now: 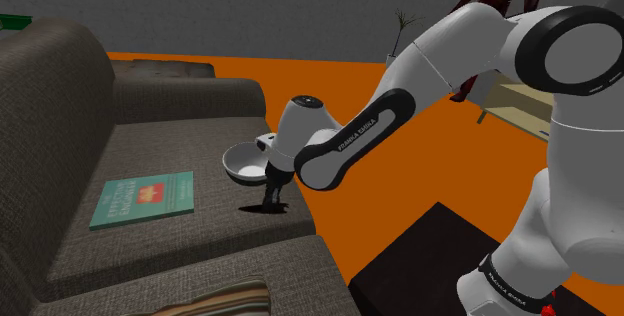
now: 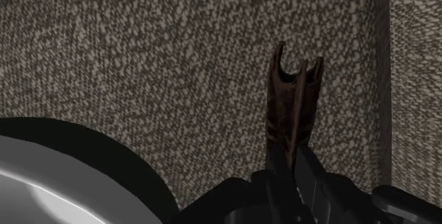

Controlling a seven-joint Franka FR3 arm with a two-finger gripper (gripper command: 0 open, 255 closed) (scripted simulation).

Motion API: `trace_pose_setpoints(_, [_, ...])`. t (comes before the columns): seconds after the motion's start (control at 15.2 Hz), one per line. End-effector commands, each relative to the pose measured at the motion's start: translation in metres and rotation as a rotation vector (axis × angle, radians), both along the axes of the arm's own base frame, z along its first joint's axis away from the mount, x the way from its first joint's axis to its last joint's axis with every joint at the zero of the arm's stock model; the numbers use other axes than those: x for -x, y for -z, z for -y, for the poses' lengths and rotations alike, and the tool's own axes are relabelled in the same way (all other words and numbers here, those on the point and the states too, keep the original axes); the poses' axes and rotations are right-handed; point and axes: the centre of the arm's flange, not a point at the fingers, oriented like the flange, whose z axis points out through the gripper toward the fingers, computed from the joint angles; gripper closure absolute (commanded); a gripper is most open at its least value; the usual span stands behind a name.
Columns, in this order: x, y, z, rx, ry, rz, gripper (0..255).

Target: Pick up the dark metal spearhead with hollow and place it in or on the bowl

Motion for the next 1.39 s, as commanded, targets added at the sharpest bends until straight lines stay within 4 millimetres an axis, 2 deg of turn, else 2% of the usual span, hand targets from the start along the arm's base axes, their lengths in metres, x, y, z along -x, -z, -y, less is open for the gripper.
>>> trace_pose_setpoints(0.0, [0.001, -0.001, 0.002, 0.004, 0.000, -0.008, 255])
trace_pose_setpoints(1.32, [0.001, -0.107, 0.002, 0.004, 0.000, -0.008, 255])
